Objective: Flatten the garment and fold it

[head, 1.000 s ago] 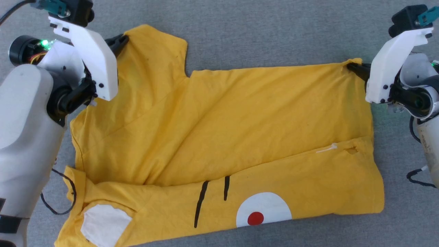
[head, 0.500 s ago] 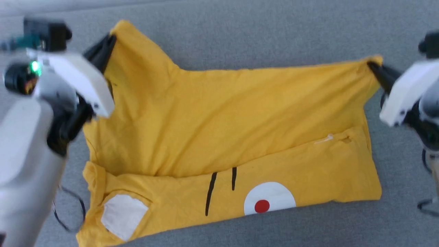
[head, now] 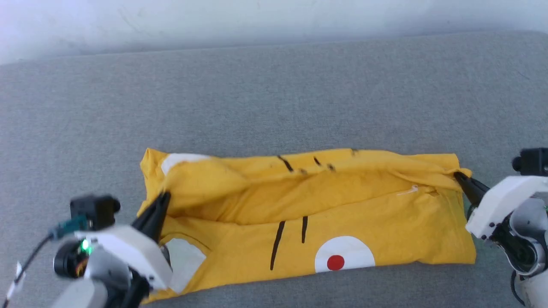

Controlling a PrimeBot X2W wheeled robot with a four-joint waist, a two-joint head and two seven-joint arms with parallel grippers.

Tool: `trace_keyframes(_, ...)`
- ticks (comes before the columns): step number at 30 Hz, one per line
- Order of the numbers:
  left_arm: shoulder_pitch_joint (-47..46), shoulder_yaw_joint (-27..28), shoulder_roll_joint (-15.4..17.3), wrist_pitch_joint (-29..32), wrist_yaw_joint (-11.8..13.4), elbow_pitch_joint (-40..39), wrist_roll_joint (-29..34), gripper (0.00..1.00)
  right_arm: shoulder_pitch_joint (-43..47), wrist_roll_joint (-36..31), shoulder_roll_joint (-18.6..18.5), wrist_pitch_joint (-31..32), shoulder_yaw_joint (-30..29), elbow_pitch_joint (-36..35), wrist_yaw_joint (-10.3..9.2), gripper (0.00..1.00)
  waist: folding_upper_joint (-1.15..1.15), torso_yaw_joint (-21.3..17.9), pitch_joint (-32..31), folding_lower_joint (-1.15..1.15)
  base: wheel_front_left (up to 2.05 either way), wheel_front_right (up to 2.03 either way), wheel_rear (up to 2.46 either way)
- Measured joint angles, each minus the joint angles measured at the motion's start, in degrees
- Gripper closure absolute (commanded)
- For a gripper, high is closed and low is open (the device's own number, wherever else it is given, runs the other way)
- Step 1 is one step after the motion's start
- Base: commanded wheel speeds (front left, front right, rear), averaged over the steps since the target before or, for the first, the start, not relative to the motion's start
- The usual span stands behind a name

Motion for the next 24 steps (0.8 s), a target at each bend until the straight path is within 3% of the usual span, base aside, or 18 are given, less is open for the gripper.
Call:
trace_keyframes(7,9.18,0.96,0.07,-1.18,3.75,-5.26,-1.3,1.0,2.74,0.11,0.29,-4.17,-2.89,1.72,0.0,1.0,0.0,0.96,-1.95,0.01,0.0,0.0,0.0)
trace_keyframes(8,10.14,0.92,0.02,-0.96,3.92,-5.43,-1.86,1.0,3.24,0.26,0.27,-4.45,-3.19,2.02,0.0,0.89,0.0,1.02,-2.19,0.01,0.0,0.0,0.0)
trace_keyframes(10,11.79,0.56,-0.11,-0.07,4.22,-5.3,-3.19,1.0,4.48,0.6,0.47,-4.45,-3.31,2.71,0.0,0.55,0.0,1.05,-2.68,0.01,0.0,0.0,0.0)
trace_keyframes(11,12.59,0.4,-0.42,0.35,4.19,-5.25,-4.11,1.0,5.32,0.75,0.73,-4.45,-3.44,2.92,0.0,0.18,0.0,1.06,-2.91,0.01,0.0,0.0,0.0)
trace_keyframes(12,13.24,0.45,-0.94,0.24,4.19,-5.19,-4.75,0.93,6.28,1.03,1.0,-4.45,-3.71,2.98,0.0,0.02,0.0,1.11,-3.13,0.01,0.0,0.0,0.0)
trace_keyframes(14,13.9,0.32,-1.32,0.15,4.19,-4.59,-5.01,0.0,8.51,1.16,1.22,-4.44,-4.26,2.82,0.0,0.0,0.0,1.34,-3.5,0.01,0.0,0.0,0.0)
trace_keyframes(18,14.23,0.81,-1.68,-2.66,4.14,-3.86,-4.6,0.0,11.94,1.58,1.11,-5.69,-5.25,-0.71,0.01,0.0,0.0,1.8,-4.03,0.01,0.0,0.0,0.0)
trace_keyframes(24,13.28,3.68,-3.19,-11.79,4.14,-3.77,-1.4,0.0,17.16,-0.63,1.53,-7.32,-8.57,-11.4,0.0,0.0,0.0,1.76,-5.06,0.02,0.0,0.0,0.0)
